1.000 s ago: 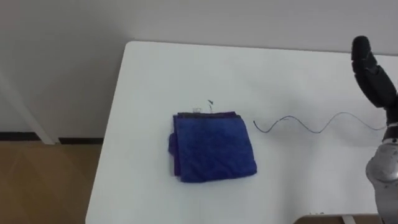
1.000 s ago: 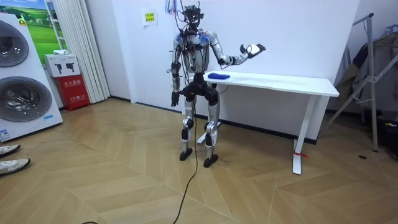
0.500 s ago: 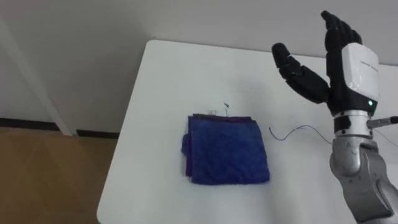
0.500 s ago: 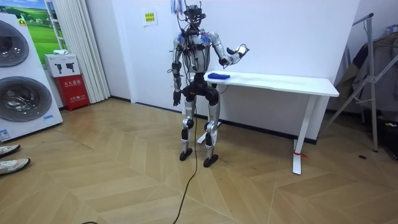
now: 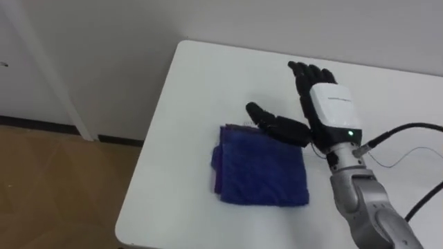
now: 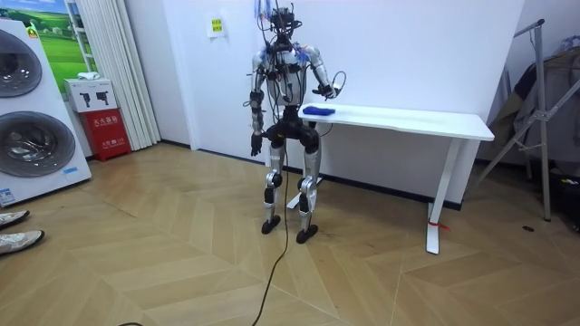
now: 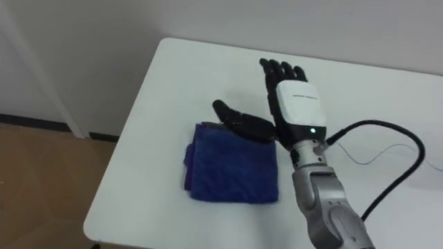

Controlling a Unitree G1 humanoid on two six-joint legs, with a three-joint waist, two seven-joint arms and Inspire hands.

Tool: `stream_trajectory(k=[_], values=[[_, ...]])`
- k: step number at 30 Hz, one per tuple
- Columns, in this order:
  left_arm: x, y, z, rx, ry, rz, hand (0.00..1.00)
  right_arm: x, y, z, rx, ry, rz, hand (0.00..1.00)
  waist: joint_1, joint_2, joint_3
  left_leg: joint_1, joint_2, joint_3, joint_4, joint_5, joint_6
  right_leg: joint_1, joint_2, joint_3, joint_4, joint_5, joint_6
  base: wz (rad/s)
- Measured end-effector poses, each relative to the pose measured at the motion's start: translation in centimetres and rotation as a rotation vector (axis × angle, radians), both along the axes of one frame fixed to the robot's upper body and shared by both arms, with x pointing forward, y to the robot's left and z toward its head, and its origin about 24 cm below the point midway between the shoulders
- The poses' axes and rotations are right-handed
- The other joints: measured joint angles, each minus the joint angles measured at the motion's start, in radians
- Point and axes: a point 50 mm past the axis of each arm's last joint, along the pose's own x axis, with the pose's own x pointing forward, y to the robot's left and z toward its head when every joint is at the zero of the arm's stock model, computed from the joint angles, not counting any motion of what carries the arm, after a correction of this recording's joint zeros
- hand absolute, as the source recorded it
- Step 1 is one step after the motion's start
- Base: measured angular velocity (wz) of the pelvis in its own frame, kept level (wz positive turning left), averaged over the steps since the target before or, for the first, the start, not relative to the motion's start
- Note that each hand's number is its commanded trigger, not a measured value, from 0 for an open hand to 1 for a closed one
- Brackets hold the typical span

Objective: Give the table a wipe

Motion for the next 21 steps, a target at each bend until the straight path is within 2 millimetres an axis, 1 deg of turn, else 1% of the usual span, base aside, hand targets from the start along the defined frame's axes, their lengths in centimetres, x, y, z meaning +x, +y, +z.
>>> stream_trajectory(k=[1,6,9,10,14,15,16,19,21], values=[[0.1,-0.1,0.0,-0.001,-0.001,-0.009,0.00,-0.3,0.3,-0.3,-0.003,0.016,0.013,0.00,-0.001,0.001,0.0004,-0.001,0.000,-0.005,0.000,0.000,0.000,0.001,0.000,-0.007,0.000,0.000,0.000,0.11],[0.2,-0.1,0.0,-0.007,-0.003,-0.010,0.00,-1.8,1.3,-2.1,-0.031,0.105,0.053,0.00,0.000,0.002,0.0007,-0.001,0.000,-0.014,0.000,0.000,0.000,0.004,0.000,-0.007,-0.001,0.000,0.000,0.03],[0.2,-0.3,0.0,-0.007,-0.003,-0.023,0.00,-3.2,1.1,-3.4,-0.032,0.163,0.044,0.00,-0.004,0.007,-0.0011,-0.001,-0.002,-0.020,-0.001,0.000,0.000,0.013,-0.001,-0.007,-0.015,0.000,0.000,0.01],[0.3,-0.4,-0.1,-0.007,-0.005,-0.026,0.00,-3.7,1.0,-3.9,-0.032,0.182,0.042,0.00,-0.004,0.010,-0.0003,0.000,-0.002,-0.020,-0.001,0.000,0.000,0.015,-0.001,-0.006,-0.017,0.000,0.000,0.00],[0.5,-0.5,0.0,-0.003,-0.020,-0.028,0.00,-4.5,0.8,-4.5,-0.044,0.208,0.043,0.00,-0.008,0.024,0.0009,0.000,-0.001,-0.020,-0.001,0.000,0.000,0.014,0.001,-0.003,-0.017,0.000,0.000,-0.05],[0.6,-0.5,0.0,-0.002,-0.027,-0.029,0.00,-4.7,0.8,-4.6,-0.044,0.213,0.043,0.00,-0.013,0.026,0.0002,-0.001,-0.001,-0.020,-0.001,0.000,0.000,0.015,0.001,-0.004,-0.017,0.000,0.000,0.00],[0.8,-0.5,0.0,-0.001,-0.032,-0.030,0.00,-4.8,0.8,-4.7,-0.045,0.218,0.046,0.00,-0.022,0.032,0.0014,-0.001,-0.001,-0.020,-0.001,0.000,0.000,0.016,0.000,-0.004,-0.017,0.000,0.000,0.00],[0.8,-0.5,0.1,0.002,-0.037,-0.029,0.00,-5.6,0.9,-5.3,-0.068,0.243,0.058,0.00,-0.028,0.035,-0.0005,0.001,-0.001,-0.020,-0.001,0.000,0.000,0.018,0.000,-0.003,-0.017,0.000,0.000,0.00],[0.8,-0.5,0.1,0.006,-0.040,-0.028,0.00,-6.1,0.8,-5.7,-0.075,0.258,0.060,0.00,-0.031,0.039,0.0016,0.000,-0.001,-0.019,-0.001,0.000,0.000,0.017,0.000,-0.003,-0.016,0.000,0.000,0.00]])
